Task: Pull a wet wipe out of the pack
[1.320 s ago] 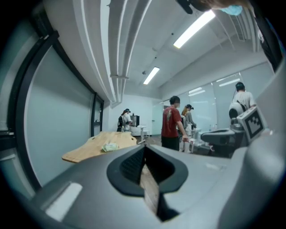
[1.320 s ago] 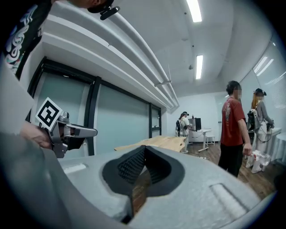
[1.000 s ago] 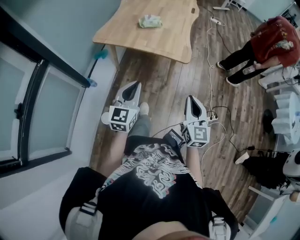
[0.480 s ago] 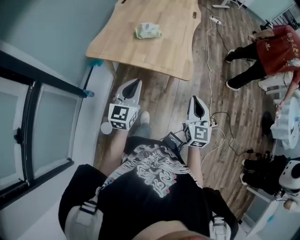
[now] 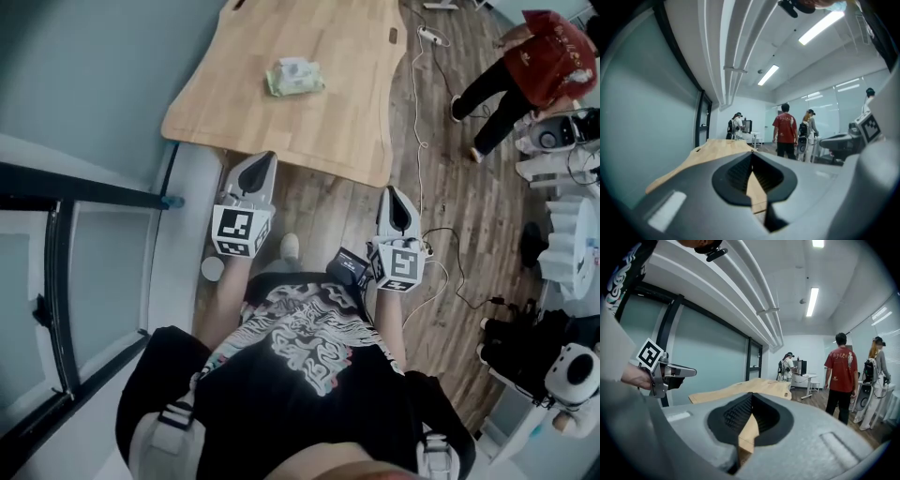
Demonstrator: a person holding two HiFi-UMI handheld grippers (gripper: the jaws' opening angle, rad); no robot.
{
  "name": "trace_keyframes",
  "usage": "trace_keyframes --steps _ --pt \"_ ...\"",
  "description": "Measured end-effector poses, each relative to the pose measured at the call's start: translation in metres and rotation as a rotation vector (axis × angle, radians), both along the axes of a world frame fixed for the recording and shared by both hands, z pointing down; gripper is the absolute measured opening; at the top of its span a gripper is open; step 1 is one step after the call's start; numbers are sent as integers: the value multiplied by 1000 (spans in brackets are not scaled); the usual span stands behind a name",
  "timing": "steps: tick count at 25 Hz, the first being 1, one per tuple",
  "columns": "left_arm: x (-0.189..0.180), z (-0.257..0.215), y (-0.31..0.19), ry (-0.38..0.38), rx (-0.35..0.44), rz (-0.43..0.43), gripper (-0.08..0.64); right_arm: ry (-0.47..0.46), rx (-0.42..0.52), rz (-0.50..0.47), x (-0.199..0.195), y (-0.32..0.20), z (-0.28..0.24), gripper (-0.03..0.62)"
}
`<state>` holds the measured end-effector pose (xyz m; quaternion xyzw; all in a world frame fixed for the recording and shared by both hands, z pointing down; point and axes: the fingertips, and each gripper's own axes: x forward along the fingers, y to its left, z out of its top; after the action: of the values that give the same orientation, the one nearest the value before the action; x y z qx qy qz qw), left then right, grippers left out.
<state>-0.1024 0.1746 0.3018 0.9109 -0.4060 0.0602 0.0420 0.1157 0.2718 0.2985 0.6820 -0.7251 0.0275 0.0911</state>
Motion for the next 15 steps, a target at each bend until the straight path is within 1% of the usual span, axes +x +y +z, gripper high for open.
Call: trace_keyframes --steps 7,15 --pt "-1 1 -41 -13 -8 -34 -12 -25 6 -6 1 -29 0 -2" --pt "12 -4 -70 2 1 -29 -12 -30 18 28 14 -49 -8 -2"
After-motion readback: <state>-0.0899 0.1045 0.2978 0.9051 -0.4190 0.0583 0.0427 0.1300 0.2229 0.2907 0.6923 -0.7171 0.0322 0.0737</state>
